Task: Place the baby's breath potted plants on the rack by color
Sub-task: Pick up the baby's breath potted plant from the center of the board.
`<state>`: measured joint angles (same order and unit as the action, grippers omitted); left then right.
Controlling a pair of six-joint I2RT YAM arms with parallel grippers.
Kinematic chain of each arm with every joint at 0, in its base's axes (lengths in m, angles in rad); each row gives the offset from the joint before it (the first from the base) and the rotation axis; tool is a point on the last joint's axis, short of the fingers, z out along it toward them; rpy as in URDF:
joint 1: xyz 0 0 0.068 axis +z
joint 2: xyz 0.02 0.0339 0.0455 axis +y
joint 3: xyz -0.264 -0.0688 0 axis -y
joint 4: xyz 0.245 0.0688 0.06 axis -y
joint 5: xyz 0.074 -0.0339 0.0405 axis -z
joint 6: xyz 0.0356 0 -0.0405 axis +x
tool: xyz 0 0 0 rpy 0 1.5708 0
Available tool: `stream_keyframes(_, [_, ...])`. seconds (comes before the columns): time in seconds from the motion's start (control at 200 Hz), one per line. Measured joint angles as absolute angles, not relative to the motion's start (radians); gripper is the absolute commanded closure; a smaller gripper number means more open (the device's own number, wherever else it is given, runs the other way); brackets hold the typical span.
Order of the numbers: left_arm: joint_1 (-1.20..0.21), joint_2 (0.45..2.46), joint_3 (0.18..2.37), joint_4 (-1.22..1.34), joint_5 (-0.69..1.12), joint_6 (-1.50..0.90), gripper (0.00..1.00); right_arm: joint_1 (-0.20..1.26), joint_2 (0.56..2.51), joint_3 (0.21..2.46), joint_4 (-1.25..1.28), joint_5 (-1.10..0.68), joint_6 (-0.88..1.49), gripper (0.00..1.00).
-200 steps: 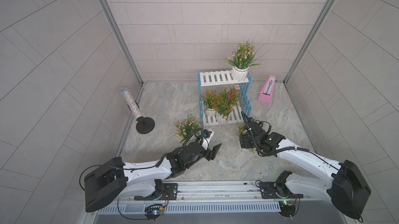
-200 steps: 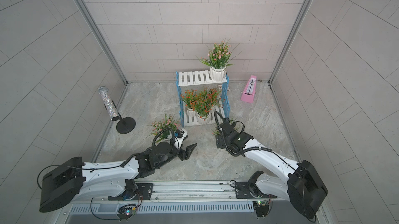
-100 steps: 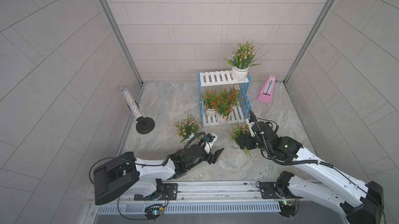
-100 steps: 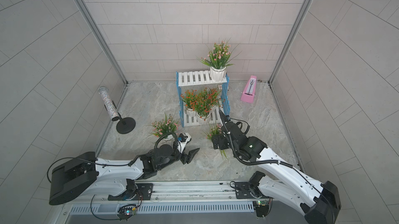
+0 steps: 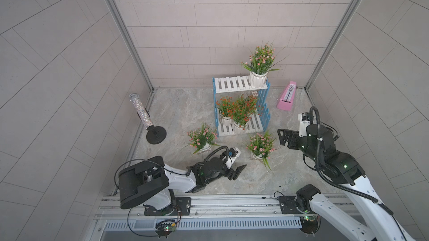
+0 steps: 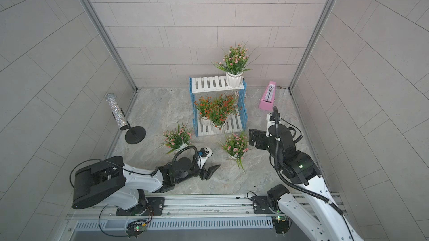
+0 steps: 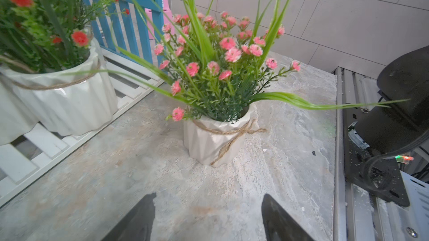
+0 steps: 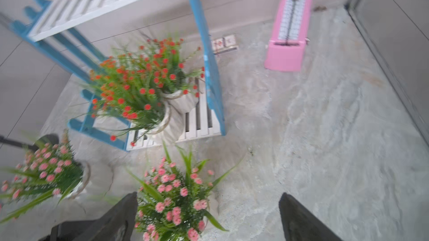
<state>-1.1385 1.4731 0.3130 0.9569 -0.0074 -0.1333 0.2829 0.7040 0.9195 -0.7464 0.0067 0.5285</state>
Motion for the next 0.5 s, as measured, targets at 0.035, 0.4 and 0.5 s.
stream_keyframes(0.035, [-1.141, 1.487, 0.319, 0.969, 0.001, -0.129, 0.24, 0.209, 0.716, 0.908, -0.744, -0.035, 0.531, 0.05])
stream_keyframes(0.4, [-1.147, 1.686, 0.381, 1.129, 0.118, -0.056, 0.22, -0.008, 0.773, 0.666, -0.703, -0.302, 0.581, 0.07])
stream_keyframes(0.5, [-1.147, 1.711, 0.403, 1.136, 0.132, -0.038, 0.21, -0.008, 0.756, 0.617, -0.690, -0.310, 0.592, 0.07])
